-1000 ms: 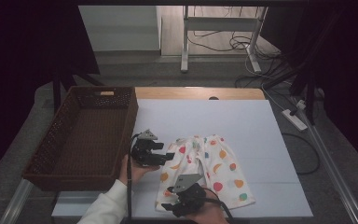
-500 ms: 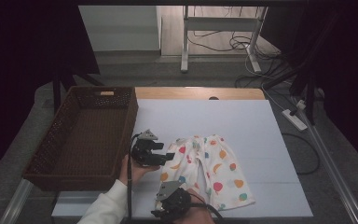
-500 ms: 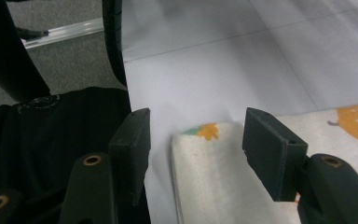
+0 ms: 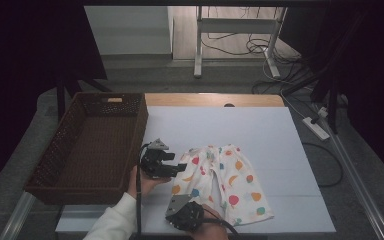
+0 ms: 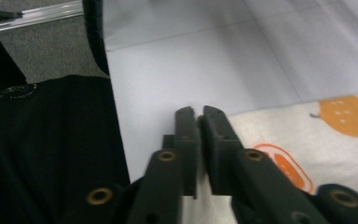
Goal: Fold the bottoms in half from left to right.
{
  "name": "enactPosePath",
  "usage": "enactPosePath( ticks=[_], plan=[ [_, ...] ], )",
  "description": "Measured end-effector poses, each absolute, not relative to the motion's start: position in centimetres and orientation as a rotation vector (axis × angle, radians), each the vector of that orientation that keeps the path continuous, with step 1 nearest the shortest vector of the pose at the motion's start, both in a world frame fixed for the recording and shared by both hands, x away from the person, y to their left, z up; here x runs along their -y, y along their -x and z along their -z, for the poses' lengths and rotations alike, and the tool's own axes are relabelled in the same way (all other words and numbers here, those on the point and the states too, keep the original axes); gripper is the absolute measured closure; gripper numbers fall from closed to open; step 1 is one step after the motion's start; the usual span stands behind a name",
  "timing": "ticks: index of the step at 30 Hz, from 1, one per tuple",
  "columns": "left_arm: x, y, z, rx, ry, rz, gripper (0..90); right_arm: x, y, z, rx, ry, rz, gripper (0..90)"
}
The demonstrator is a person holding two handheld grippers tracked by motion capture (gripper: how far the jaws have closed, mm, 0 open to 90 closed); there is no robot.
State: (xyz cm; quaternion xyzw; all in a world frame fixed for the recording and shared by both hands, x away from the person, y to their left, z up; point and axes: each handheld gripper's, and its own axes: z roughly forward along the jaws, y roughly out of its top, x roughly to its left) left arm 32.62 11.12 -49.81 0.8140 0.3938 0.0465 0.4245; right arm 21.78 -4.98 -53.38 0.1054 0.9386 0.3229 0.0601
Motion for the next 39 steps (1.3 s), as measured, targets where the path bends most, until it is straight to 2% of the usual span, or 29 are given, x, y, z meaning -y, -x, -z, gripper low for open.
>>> enactPosePath(
  ticks=[11, 39],
  plan=[
    [-11.0, -33.1, 49.9, -1.012, -2.023, -0.124, 32.3, 6.3, -22.0, 52.5, -2.804, -0.349, -1.090, 86.5],
    [-7.8, -38.0, 52.0, -1.075, -2.104, -0.108, 31.9, 7.9, -22.1, 51.6, -2.745, -0.358, -1.185, 86.5]
  ],
)
